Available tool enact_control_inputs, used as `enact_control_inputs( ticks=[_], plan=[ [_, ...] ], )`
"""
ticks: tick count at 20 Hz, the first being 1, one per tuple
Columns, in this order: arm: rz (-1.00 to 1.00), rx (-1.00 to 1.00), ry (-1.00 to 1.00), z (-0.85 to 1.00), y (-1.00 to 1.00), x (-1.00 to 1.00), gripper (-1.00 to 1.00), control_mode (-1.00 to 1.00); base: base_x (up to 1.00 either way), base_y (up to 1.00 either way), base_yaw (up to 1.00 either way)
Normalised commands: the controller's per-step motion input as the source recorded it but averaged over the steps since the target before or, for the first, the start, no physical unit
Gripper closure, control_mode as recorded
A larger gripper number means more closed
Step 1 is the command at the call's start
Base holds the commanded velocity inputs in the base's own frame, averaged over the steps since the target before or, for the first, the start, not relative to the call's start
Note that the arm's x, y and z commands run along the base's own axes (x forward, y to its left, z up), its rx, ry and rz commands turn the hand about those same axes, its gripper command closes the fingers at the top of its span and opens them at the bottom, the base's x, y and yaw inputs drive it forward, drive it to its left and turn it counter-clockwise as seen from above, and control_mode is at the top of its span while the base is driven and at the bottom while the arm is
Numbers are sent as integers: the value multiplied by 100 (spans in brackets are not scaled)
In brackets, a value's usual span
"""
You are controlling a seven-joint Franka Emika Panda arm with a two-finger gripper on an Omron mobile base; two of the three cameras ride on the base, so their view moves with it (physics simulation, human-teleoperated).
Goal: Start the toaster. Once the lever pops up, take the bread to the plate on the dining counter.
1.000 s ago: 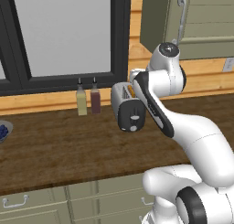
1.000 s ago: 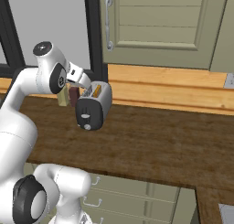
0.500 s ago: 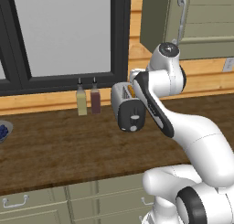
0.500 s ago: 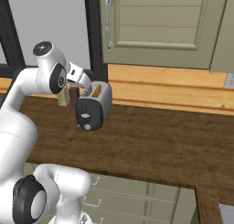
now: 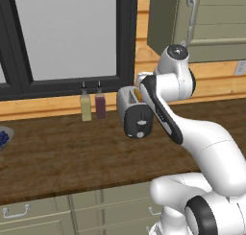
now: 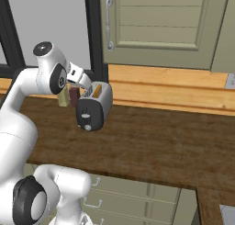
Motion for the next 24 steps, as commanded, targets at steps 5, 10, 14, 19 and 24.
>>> enact_control_inputs(
  ticks=[5,10,14,19,24],
  plan=[
    [0,0,0,0,0,0,-100,-100,0,0,0],
    [0,0,0,0,0,0,-100,-100,0,0,0],
    [0,0,0,0,0,0,-100,-100,0,0,0],
    [0,0,0,0,0,0,-100,-100,0,0,0],
    [0,0,0,0,0,0,-100,-100,0,0,0]
  ],
)
